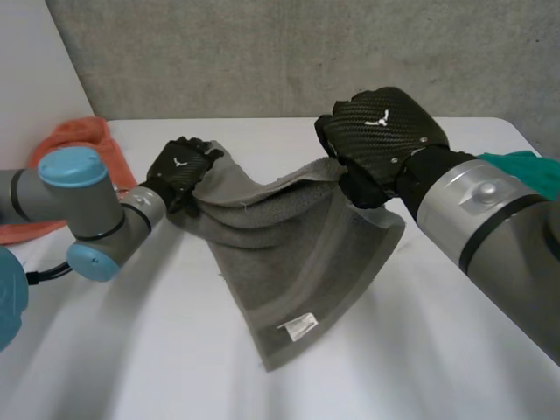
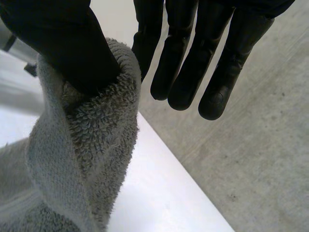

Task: Fold the laundry.

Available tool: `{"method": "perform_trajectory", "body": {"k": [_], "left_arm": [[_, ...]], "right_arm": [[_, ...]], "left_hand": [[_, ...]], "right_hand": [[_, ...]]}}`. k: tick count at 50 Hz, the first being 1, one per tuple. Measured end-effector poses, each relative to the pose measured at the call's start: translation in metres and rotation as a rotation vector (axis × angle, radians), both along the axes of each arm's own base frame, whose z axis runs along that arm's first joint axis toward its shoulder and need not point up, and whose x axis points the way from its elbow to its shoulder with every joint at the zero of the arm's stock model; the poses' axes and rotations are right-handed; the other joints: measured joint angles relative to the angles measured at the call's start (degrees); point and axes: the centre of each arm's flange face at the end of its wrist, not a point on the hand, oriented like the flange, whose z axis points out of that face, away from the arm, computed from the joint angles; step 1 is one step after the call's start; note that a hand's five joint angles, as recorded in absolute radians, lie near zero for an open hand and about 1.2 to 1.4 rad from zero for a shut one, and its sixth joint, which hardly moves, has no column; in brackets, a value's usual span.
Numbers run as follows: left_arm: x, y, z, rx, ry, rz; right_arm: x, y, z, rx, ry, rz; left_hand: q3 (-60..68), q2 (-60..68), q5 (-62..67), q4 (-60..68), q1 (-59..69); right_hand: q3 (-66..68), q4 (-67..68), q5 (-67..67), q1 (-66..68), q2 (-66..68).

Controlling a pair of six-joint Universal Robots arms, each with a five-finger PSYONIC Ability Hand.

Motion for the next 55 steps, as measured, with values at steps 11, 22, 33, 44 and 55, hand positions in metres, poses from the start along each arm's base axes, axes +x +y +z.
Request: {"method": "perform_trajectory", "body": {"k": [11,22,33,44,55], "left_arm": [[-0.018,0.002,0.004,-0.031,0.019,-0.007],[0.008,0.017,0.109,-0.255,0.104,0.223],[0.042,0.134,0.185,-0.296,0.121,0.219],[0.043,0.146,0.105,0.036,-0.071,0.207],[0.011,0.045,0.092,-0.115,-0.126,0.210]], "right_arm": [[-0.010,0.007,0.011,0.000,-0.047,0.018],[-0.047,-0.084,0.003,-0.020,0.000,-0.195],[-0.052,-0.124,-0.005,0.013,0.072,-0.239],[-0.046,-0.132,-0.059,0.163,0.318,-0.191],[-0.012,-0.183,-0.076,0.021,0.237,-0.235]], "left_hand": [[53.8,53.5,50.5,54.2,51.7],[53.9,53.6,50.5,54.4,51.7],[54.0,53.7,50.5,54.4,51.7],[54.2,53.8,50.5,54.5,51.7],[54.2,53.9,50.5,54.5,51.7]], "right_hand": [[0.0,0.0,0.0,0.0,0.0],[0.0,0.0,0.0,0.0,0.0],[0.0,0.0,0.3,0.0,0.0],[0.0,0.0,0.4,0.0,0.0],[0.0,0.0,0.4,0.0,0.0]]}}
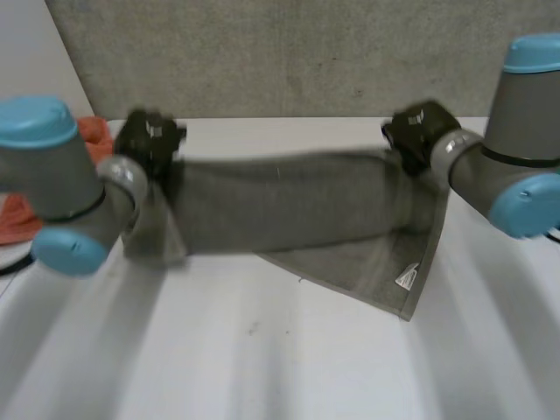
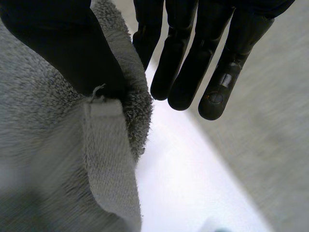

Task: Fold the laundry.

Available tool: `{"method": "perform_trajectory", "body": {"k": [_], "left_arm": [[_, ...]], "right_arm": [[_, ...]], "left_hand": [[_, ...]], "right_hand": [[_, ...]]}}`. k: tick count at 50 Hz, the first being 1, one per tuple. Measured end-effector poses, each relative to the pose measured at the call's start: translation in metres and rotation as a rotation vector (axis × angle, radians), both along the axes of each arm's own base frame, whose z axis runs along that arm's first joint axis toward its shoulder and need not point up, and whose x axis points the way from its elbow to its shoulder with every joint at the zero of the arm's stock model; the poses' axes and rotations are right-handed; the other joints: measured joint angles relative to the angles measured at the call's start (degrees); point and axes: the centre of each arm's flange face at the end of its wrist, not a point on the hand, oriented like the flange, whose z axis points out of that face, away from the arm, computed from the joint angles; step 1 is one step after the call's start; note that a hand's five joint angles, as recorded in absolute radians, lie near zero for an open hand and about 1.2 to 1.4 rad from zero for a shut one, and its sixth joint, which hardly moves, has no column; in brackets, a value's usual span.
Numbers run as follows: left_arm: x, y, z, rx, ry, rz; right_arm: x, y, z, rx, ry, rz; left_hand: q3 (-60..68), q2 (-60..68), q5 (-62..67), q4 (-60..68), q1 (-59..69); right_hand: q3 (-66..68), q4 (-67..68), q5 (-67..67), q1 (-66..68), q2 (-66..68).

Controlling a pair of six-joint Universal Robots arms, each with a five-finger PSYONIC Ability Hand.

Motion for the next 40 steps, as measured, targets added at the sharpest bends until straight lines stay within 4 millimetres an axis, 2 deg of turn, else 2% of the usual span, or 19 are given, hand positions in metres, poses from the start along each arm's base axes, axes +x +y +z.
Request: {"method": "perform_trajectory", "body": {"k": [1,2,4,6,8,10,12,15,18,20,24,26,27,28,31,33,37,40], "left_arm": [[-0.005,-0.015,0.012,-0.079,0.023,0.000],[-0.006,-0.020,0.017,-0.111,0.034,0.000],[-0.012,-0.038,0.042,-0.254,0.080,0.000],[-0.017,-0.052,0.073,-0.432,0.142,0.002],[-0.020,-0.058,0.103,-0.598,0.203,0.007],[-0.020,-0.057,0.128,-0.724,0.254,0.017],[-0.018,-0.052,0.148,-0.810,0.297,0.028],[-0.013,-0.041,0.164,-0.851,0.332,0.038],[-0.008,-0.029,0.165,-0.820,0.341,0.036],[-0.006,-0.022,0.157,-0.771,0.332,0.030],[-0.002,-0.003,0.116,-0.579,0.272,0.016],[0.001,0.010,0.086,-0.446,0.226,0.013],[0.002,0.014,0.075,-0.402,0.210,0.012],[0.004,0.019,0.065,-0.358,0.193,0.012],[0.011,0.048,0.014,-0.134,0.108,0.009],[0.015,0.064,-0.010,-0.029,0.068,0.006],[0.019,0.089,-0.046,0.129,0.006,-0.004],[0.020,0.096,-0.062,0.190,-0.017,-0.007]], "right_arm": [[0.006,-0.008,0.006,-0.060,-0.032,-0.005],[0.010,-0.012,0.011,-0.101,-0.053,-0.007],[0.017,-0.023,0.026,-0.210,-0.108,-0.012],[0.026,-0.036,0.053,-0.387,-0.193,-0.015],[0.030,-0.042,0.077,-0.529,-0.258,-0.016],[0.032,-0.043,0.106,-0.681,-0.325,-0.014],[0.032,-0.041,0.126,-0.778,-0.369,-0.010],[0.031,-0.036,0.140,-0.825,-0.389,-0.005],[0.029,-0.032,0.134,-0.783,-0.371,0.000],[0.028,-0.029,0.126,-0.729,-0.348,0.002],[0.023,-0.018,0.090,-0.546,-0.267,0.011],[0.019,-0.009,0.068,-0.443,-0.219,0.020],[0.018,-0.008,0.064,-0.428,-0.212,0.022],[0.015,-0.001,0.053,-0.374,-0.187,0.030],[0.007,0.025,0.014,-0.207,-0.108,0.063],[0.002,0.040,-0.008,-0.123,-0.064,0.081],[-0.011,0.072,-0.051,0.028,0.030,0.111],[-0.020,0.084,-0.071,0.091,0.076,0.115]], "left_hand": [[0.0,0.0,0.0,0.1,0.0],[0.0,0.0,0.0,0.1,0.0],[0.0,0.0,0.0,0.1,0.0],[0.0,0.0,0.0,0.1,0.0],[0.0,0.0,0.0,0.1,0.0],[0.0,0.0,0.0,0.1,0.0],[0.0,0.0,0.0,0.1,0.0],[0.0,0.0,0.0,0.1,0.0],[0.0,0.0,0.0,0.1,0.0],[0.0,0.0,0.0,0.1,0.0],[0.0,0.0,0.0,0.1,0.0],[0.0,0.0,0.0,0.1,0.0],[0.0,0.0,0.0,0.1,0.0],[0.0,0.0,0.0,0.1,0.0],[0.0,0.0,0.0,0.2,0.0],[0.0,0.0,0.0,0.2,0.0],[0.0,0.0,0.0,0.2,0.0],[0.0,-0.1,0.0,0.0,0.0]], "right_hand": [[0.0,0.0,0.0,0.0,0.0],[0.0,0.0,0.0,0.0,0.0],[0.0,0.0,0.0,0.0,0.0],[0.0,0.0,0.0,0.0,0.0],[0.0,0.0,0.0,0.0,0.0],[0.0,0.0,0.0,0.0,0.0],[0.0,0.0,0.0,0.0,0.0],[0.0,0.0,0.0,0.1,0.0],[0.0,0.0,0.0,0.3,0.0],[0.0,0.0,0.0,0.3,0.0],[0.0,0.0,0.0,0.3,0.0],[0.0,0.0,0.0,0.3,0.0],[0.0,0.0,0.0,0.3,0.0],[0.0,0.0,0.0,0.3,0.0],[0.0,0.0,0.0,0.3,0.0],[0.0,0.0,0.0,0.3,0.0],[0.0,0.0,0.0,0.3,0.0],[0.0,0.0,0.0,0.3,0.0]]}}
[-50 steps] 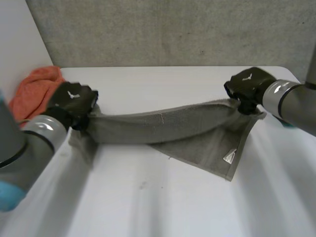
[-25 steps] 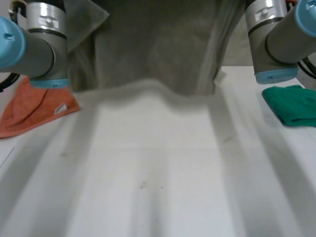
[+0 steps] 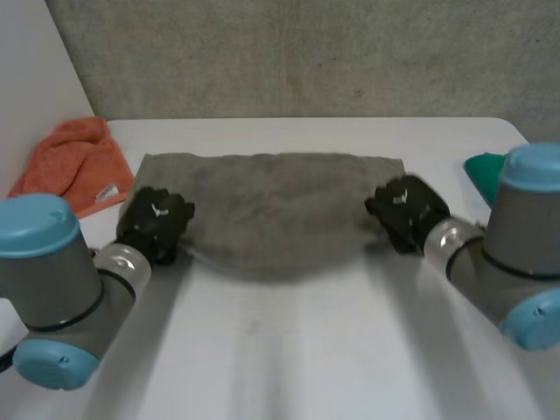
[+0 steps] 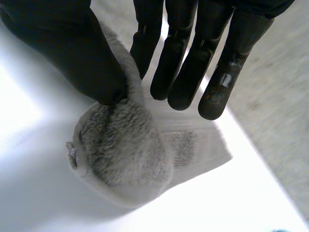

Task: Fold the laundry.

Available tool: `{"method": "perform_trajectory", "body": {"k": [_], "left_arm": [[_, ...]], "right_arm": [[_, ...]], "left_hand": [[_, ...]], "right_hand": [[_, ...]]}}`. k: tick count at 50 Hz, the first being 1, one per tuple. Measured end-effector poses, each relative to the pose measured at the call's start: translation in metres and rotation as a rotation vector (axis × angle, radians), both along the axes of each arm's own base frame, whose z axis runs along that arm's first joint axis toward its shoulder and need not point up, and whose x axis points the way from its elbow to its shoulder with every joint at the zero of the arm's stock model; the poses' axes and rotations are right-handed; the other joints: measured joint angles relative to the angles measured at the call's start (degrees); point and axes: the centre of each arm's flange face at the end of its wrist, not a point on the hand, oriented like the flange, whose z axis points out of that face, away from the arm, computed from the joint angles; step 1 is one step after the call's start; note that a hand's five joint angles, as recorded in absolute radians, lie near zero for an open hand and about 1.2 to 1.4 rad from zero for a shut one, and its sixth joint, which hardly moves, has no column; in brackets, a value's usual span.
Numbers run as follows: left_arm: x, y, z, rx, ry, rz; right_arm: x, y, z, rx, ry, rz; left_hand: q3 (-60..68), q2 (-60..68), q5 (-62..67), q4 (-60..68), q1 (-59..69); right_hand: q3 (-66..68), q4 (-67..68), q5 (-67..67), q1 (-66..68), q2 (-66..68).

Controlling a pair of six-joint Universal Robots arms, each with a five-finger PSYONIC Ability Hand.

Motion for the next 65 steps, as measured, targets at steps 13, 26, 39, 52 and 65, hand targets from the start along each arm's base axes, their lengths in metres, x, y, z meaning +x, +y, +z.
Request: {"method": "perform_trajectory", "body": {"k": [13,26,39,52,65], "left_arm": [[0.007,-0.004,-0.005,0.022,0.014,0.035],[0.054,-0.008,0.005,0.079,0.160,0.179],[0.070,-0.013,-0.014,0.213,0.186,0.144],[0.077,-0.023,-0.035,0.256,0.132,0.160],[0.086,-0.035,-0.040,0.225,0.048,0.174]], "right_arm": [[-0.031,-0.011,-0.024,0.027,0.027,-0.089],[-0.047,-0.023,-0.027,0.049,-0.008,-0.149],[-0.045,-0.022,-0.026,0.056,-0.023,-0.147],[-0.046,-0.021,-0.027,0.060,-0.021,-0.148],[-0.045,-0.020,-0.028,0.064,-0.020,-0.147]], "left_hand": [[-39.1,-39.6,-36.6,-40.2,-37.7],[-42.9,-43.4,-40.6,-44.2,-40.7],[-41.9,-42.1,-38.3,-42.2,-40.5],[-38.3,-38.6,-34.8,-38.6,-37.4],[-11.3,-11.5,-8.3,-11.6,-8.0]], "right_hand": [[0.0,0.0,0.0,0.0,0.0],[0.0,0.0,0.0,0.0,0.0],[0.0,0.0,0.0,0.0,0.0],[0.0,0.0,0.0,0.0,0.0],[0.0,0.0,0.0,0.0,0.0]]}}
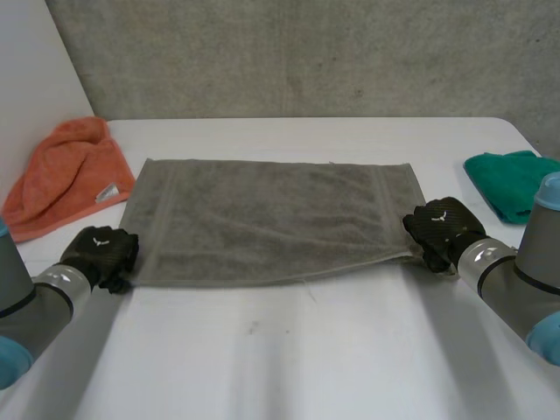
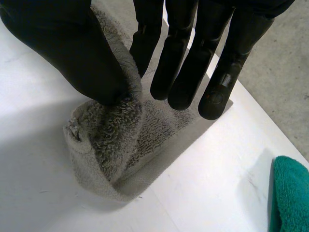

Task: Fold the laundry.

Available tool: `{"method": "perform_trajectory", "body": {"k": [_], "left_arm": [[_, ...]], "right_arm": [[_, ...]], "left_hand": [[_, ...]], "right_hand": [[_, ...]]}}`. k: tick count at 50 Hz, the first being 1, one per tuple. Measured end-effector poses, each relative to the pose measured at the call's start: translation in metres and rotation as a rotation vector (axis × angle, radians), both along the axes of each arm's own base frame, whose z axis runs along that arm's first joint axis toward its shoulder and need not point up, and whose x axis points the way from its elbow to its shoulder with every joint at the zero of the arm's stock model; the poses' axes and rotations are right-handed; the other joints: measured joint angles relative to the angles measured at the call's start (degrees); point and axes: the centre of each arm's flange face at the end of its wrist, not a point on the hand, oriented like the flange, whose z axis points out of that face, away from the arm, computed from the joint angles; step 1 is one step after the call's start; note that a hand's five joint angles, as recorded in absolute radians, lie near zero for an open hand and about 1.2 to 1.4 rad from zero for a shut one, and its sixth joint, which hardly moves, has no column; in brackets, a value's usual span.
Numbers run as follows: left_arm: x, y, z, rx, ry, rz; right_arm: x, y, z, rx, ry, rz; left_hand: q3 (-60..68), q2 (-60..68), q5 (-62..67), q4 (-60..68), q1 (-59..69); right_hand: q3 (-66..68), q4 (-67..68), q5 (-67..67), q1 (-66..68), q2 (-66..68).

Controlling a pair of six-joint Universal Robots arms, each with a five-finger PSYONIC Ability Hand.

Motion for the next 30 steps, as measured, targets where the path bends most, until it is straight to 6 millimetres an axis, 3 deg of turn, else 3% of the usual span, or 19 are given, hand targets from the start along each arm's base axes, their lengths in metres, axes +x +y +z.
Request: {"method": "perform_trajectory", "body": {"k": [3,9,14,18,19,22,26,30], "left_arm": [[0.000,-0.002,0.001,-0.006,-0.001,0.002],[-0.002,0.001,0.007,-0.013,-0.004,-0.001],[-0.002,0.015,0.025,-0.018,-0.031,-0.006],[0.002,0.056,0.046,0.057,-0.153,-0.056],[0.002,0.056,0.046,0.057,-0.153,-0.056],[0.006,0.095,0.050,0.169,-0.286,-0.139],[0.010,0.120,0.049,0.243,-0.394,-0.222],[0.011,0.121,0.045,0.245,-0.445,-0.258]], "right_arm": [[0.000,0.001,0.000,0.004,0.003,-0.001],[-0.002,0.005,0.002,0.023,0.023,-0.002],[-0.006,0.017,0.013,0.076,0.066,0.014],[-0.015,0.043,0.030,0.183,0.177,0.060],[-0.015,0.043,0.030,0.183,0.177,0.060],[-0.029,0.066,0.034,0.303,0.305,0.112],[-0.040,0.078,0.035,0.380,0.399,0.163],[-0.043,0.075,0.035,0.369,0.422,0.168]], "left_hand": [[9.9,10.1,9.1,10.1,7.0],[11.1,11.3,9.3,11.3,7.0],[11.1,11.3,9.3,11.5,7.0],[11.1,11.3,9.3,11.5,7.0],[11.1,11.3,9.3,11.5,7.0],[11.1,11.3,9.3,11.5,7.0],[11.1,11.4,9.3,11.5,7.0],[11.1,11.4,9.3,11.5,7.0]], "right_hand": [[0.0,0.0,0.0,0.0,0.0],[0.0,0.0,0.0,0.0,0.0],[0.0,0.0,0.0,0.0,0.0],[0.0,0.0,0.0,0.0,0.0],[0.0,0.0,0.0,0.0,0.0],[0.0,0.0,0.0,0.0,0.0],[0.0,0.0,0.0,0.0,0.0],[0.0,0.0,0.0,0.0,0.0]]}}
